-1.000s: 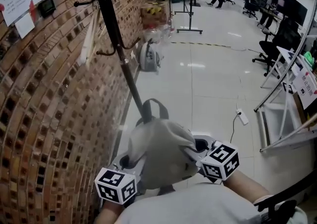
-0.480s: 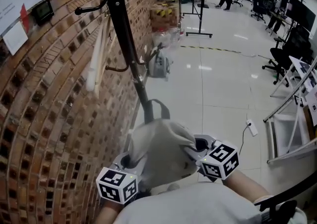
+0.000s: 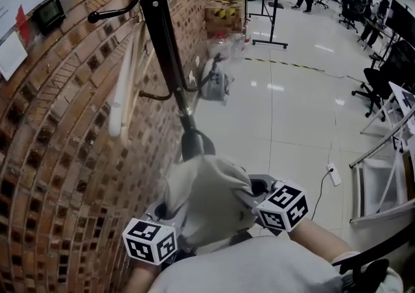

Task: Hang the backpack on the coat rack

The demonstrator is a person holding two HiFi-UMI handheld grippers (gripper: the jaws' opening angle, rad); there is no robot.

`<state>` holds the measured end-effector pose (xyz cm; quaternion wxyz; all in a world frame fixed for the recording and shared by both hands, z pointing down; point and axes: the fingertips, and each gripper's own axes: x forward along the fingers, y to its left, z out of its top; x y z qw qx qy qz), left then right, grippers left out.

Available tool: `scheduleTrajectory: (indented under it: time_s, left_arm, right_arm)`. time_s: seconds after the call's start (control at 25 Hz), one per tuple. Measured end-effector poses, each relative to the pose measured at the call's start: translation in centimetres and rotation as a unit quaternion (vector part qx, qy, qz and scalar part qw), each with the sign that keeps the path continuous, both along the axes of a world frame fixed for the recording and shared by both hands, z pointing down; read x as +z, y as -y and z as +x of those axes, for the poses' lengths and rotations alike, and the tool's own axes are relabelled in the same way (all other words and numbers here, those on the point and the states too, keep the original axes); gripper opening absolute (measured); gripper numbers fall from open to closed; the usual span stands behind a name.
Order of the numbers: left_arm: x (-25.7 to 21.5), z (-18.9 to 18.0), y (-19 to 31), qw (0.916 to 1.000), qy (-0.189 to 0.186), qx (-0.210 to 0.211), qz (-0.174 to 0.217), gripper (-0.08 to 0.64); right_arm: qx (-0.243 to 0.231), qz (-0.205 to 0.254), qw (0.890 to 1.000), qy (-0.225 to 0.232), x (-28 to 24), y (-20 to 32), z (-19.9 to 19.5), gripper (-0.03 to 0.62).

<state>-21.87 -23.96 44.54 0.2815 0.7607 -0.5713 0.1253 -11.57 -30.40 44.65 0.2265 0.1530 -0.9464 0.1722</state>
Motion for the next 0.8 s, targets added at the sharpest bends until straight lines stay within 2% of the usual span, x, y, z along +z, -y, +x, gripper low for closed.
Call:
scheduleTrajectory:
  time_s: [0.8]
  left_arm:
    - [5.4,-2.7,6.5,0.9968,-0.010,-0.054,-0.059,0.084]
  right_arm:
    - [-0.070,-0.053,0.996,-0.030,5.6,7.0,-4.1,0.074]
